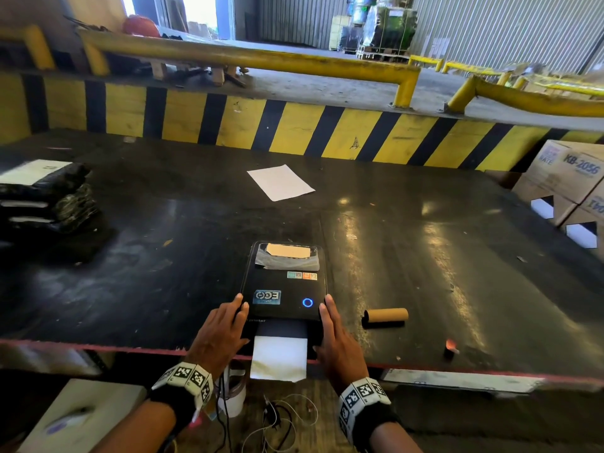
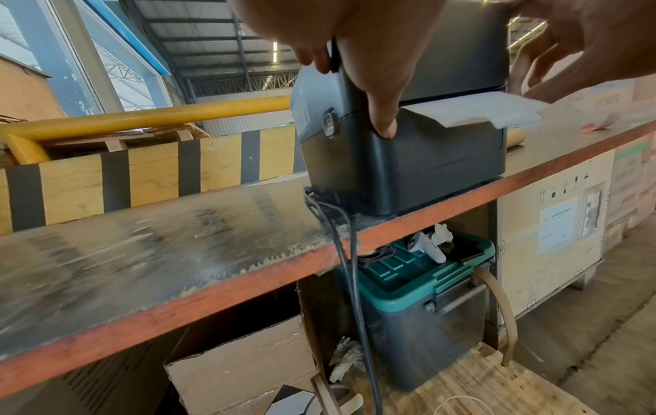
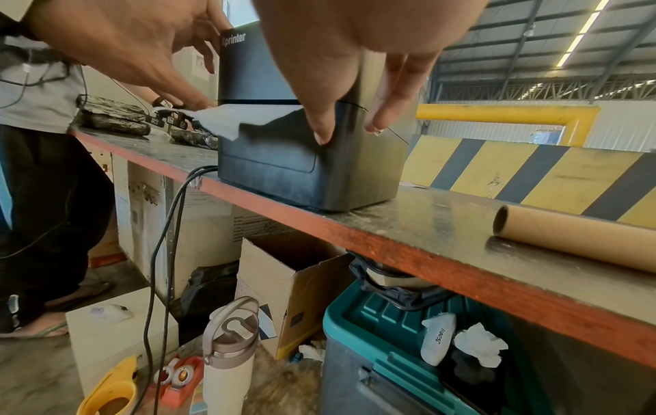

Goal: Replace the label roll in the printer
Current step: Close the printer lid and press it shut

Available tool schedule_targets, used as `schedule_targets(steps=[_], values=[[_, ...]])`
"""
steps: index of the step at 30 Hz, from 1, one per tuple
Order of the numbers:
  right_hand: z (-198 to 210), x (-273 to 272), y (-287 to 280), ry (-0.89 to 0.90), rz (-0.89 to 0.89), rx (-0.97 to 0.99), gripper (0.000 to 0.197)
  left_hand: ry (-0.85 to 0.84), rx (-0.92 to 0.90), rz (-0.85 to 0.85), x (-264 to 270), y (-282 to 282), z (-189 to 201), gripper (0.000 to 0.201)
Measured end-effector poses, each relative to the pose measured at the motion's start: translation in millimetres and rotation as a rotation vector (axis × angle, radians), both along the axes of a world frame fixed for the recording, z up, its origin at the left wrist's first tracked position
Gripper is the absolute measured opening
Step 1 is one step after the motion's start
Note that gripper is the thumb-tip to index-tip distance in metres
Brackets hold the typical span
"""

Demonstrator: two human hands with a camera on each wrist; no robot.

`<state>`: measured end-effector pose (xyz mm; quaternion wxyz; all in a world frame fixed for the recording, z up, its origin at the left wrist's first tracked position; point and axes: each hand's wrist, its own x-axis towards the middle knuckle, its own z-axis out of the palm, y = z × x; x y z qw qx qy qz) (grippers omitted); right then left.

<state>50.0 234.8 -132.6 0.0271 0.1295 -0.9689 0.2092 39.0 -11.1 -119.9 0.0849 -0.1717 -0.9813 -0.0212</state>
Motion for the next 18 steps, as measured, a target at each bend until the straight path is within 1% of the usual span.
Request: schedule_targets(steps=[3, 7, 18], values=[[1.3, -0.1, 0.5, -0.027, -0.007, 0.002, 0.086, -0.002, -0.007, -0.002, -0.4, 0.5, 0.0, 0.106], [2.9, 0.4, 0.8, -0.049, 0.004, 0.006, 0.091, -0.013, -0.011, 0.001, 0.0, 0.9, 2.0, 0.106], [10.2, 2.3, -0.7, -0.075, -0.002, 0.012, 0.083, 0.019, 0.001, 0.000, 4.2, 3.8, 7.1, 0.106]])
